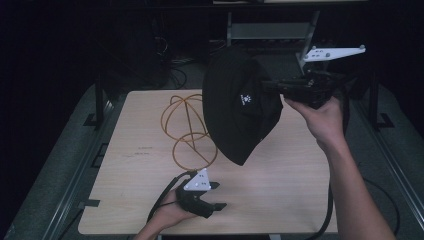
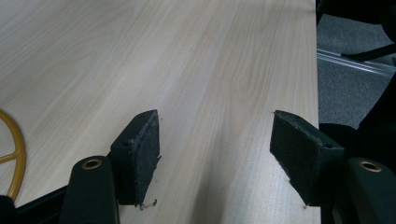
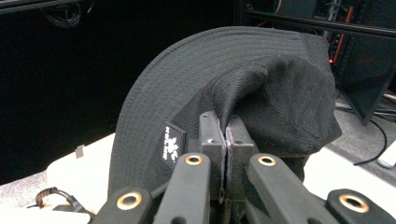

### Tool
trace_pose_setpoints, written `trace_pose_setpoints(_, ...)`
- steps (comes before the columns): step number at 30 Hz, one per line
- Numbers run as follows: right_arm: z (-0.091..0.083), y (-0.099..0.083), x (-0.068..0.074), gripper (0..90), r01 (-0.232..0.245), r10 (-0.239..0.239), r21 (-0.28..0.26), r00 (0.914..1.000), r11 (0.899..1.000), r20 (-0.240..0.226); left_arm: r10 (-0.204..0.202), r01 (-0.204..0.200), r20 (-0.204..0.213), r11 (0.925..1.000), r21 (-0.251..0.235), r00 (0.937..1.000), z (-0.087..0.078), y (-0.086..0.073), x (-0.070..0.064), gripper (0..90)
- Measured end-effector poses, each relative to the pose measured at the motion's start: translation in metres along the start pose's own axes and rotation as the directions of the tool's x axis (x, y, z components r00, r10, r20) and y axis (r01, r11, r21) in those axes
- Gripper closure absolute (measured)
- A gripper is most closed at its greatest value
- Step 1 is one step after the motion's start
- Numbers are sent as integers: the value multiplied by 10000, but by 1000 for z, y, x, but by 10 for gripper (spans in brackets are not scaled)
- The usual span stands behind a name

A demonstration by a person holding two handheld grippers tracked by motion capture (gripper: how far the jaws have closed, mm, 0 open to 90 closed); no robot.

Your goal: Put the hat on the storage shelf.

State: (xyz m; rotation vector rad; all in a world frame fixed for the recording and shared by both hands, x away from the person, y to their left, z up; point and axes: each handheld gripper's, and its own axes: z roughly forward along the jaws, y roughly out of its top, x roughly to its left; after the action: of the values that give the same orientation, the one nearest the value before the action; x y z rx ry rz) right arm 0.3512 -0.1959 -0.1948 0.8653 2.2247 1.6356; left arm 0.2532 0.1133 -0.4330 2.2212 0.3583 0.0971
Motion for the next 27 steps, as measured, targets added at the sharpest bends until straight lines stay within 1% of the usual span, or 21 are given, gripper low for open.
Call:
trace_pose_setpoints(6,10,5,2,885,19,-19,-6,9998,10000,-175,-123,123,16,9999,-86,9999,0,0,0,320)
trace_pose_setpoints(8,16,8,4,885,56,-57,-54,9997,10000,-253,-80,80,11,10000,-3,10000,0,0,0,319)
trace_pose_setpoints(10,17,8,5,885,65,-67,-65,9996,10000,-292,-77,77,24,10000,4,10000,0,0,0,319)
trace_pose_setpoints(13,25,13,8,885,120,-124,-97,9991,9999,-417,-69,69,36,10000,40,10000,0,0,0,318)
trace_pose_setpoints(14,30,16,10,885,174,-177,-77,9987,9998,-478,-66,66,53,10000,41,10000,0,0,0,319)
trace_pose_setpoints(15,30,16,10,885,174,-177,-77,9987,9998,-478,-81,81,54,10000,44,10000,0,0,-1,319)
trace_pose_setpoints(16,36,20,12,885,239,-238,-4,9983,9997,-532,8,-9,50,10000,94,10000,0,0,-1,318)
trace_pose_setpoints(17,36,20,12,885,239,-238,-4,9983,9997,-532,8,-9,50,10000,94,10000,0,0,-1,319)
trace_pose_setpoints(18,42,24,14,885,337,-332,73,9976,9994,-607,63,-64,58,9998,162,10000,0,0,-1,317)
trace_pose_setpoints(19,42,24,14,885,337,-332,73,9976,9994,-607,63,-64,58,9998,162,10000,0,0,-1,316)
trace_pose_setpoints(20,48,29,18,884,419,-408,143,9970,9990,-665,102,-103,60,9998,154,9999,1,0,-1,316)
trace_pose_setpoints(21,48,29,18,884,419,-408,143,9970,9990,-665,113,-114,64,9998,163,9999,1,0,-1,316)
trace_pose_setpoints(23,54,33,20,884,479,-462,227,9965,9986,-700,101,-102,66,9999,133,9999,0,0,-1,315)
trace_pose_setpoints(24,60,37,22,885,563,-536,326,9956,9979,-769,59,-60,76,9999,100,10000,0,0,-2,315)
trace_pose_setpoints(25,60,37,22,885,563,-536,326,9956,9979,-769,59,-60,76,9999,100,10000,0,0,-2,315)
trace_pose_setpoints(26,68,42,24,884,666,-626,455,9945,9967,-844,30,-30,72,10000,53,10000,1,0,-2,315)
trace_pose_setpoints(27,68,42,24,884,666,-626,455,9945,9967,-844,30,-30,72,10000,53,10000,1,0,-2,314)
